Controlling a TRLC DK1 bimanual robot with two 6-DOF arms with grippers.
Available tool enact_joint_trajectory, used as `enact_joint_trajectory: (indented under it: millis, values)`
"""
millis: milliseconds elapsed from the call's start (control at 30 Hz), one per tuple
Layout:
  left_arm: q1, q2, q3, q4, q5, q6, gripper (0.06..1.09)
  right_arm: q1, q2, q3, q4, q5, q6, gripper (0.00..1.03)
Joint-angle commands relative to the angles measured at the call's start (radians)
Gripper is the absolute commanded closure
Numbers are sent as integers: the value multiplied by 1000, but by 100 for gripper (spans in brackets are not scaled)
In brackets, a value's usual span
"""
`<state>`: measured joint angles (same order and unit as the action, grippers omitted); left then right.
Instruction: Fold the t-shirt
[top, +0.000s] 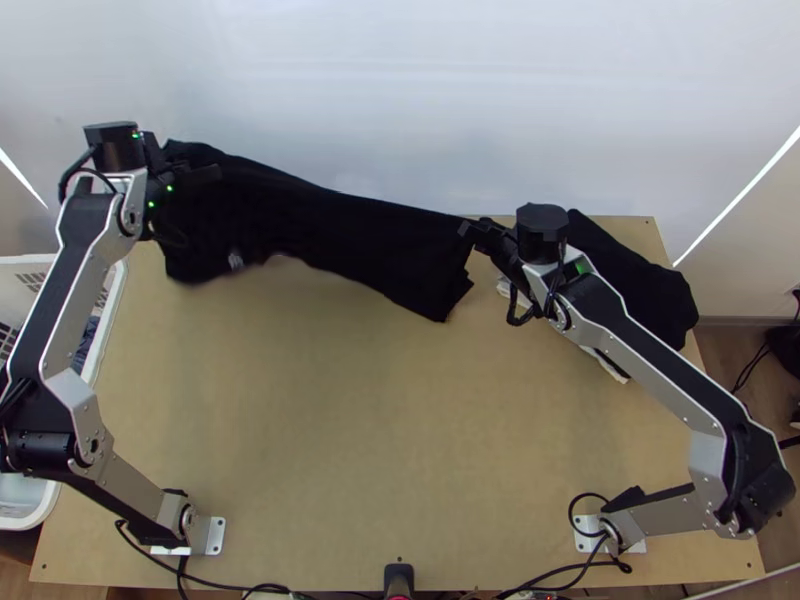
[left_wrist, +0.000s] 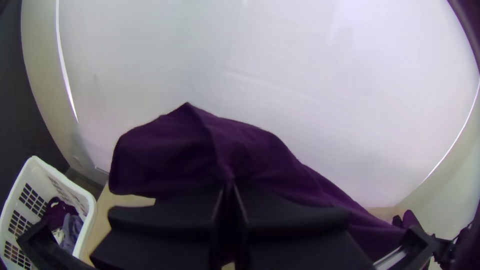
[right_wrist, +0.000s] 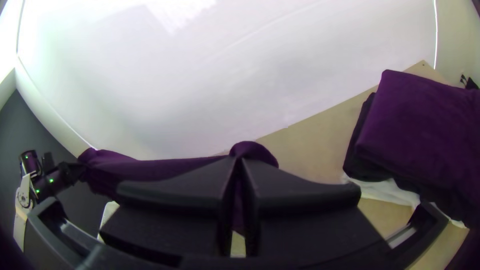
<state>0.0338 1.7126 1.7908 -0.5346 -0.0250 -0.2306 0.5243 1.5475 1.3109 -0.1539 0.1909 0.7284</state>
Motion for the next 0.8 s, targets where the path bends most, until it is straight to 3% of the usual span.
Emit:
enact_joint_trajectory:
  millis: [0,133,300,367,567,767]
  values:
    - [-3,-85,-42,-96,31,-35,105,14,-53,-22,-104,-8,6,100]
    - [-28,-156,-165,-146,57,24,105,3,-87,-36,-147,-56,5,100]
    - [-94,-199,-309,-357,203,117,105,-32,-93,-27,-202,-143,9,100]
    - [-155,-232,-430,-416,215,200,105,-47,-90,-21,-211,-165,9,100]
    - [-426,-392,-768,-383,215,260,105,-92,-61,-4,-234,-208,9,100]
    - [-689,-401,-843,-320,220,208,105,-119,-20,4,-240,-225,14,100]
